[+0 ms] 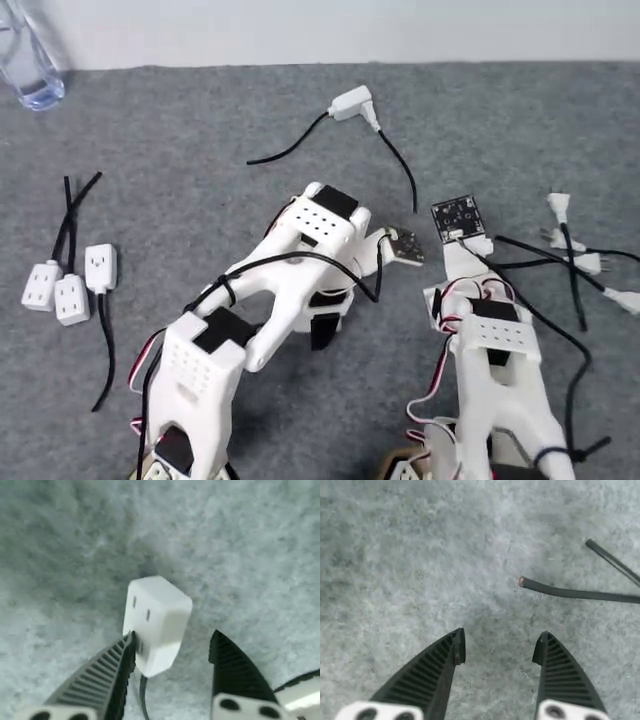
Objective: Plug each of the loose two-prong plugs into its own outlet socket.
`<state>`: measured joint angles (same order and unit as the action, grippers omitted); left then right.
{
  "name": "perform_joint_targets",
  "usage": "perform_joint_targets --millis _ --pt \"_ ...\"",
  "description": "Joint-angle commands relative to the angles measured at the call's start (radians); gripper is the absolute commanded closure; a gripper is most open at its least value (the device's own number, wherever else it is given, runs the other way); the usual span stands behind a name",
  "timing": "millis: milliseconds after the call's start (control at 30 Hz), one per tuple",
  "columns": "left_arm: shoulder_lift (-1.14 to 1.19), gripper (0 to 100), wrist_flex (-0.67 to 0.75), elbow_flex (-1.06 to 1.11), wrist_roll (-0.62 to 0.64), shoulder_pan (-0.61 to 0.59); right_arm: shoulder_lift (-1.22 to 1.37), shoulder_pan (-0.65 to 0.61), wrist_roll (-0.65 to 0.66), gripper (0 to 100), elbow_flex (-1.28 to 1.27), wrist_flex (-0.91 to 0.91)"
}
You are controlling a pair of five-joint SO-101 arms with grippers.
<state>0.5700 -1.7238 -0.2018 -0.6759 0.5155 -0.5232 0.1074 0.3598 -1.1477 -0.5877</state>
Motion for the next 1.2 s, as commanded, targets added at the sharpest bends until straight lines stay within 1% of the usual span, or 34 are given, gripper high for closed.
perform_joint_targets --millis 0,367,733,900,967,1167 --pt "-0.107 77 0.008 0.077 0.009 0.003 0.025 0.027 0.015 77.2 0.049 0.022" --pt "-0.181 77 0.015 0.173 0.040 0.003 0.050 0.028 0.015 77.2 0.060 0.022" --pt "-0.173 77 0.160 0.182 0.046 -0.002 0.050 0.027 0.015 77.2 0.060 0.019" --pt "-0.173 77 0.262 0.280 0.043 -0.002 0.051 0.025 0.018 77.2 0.060 0.019" --pt "-0.173 77 0.296 0.320 0.043 -0.002 0.058 0.022 0.043 77.2 0.060 0.019" --pt "-0.173 77 0.330 0.343 0.043 -0.008 0.058 0.021 0.046 77.2 0.060 0.021"
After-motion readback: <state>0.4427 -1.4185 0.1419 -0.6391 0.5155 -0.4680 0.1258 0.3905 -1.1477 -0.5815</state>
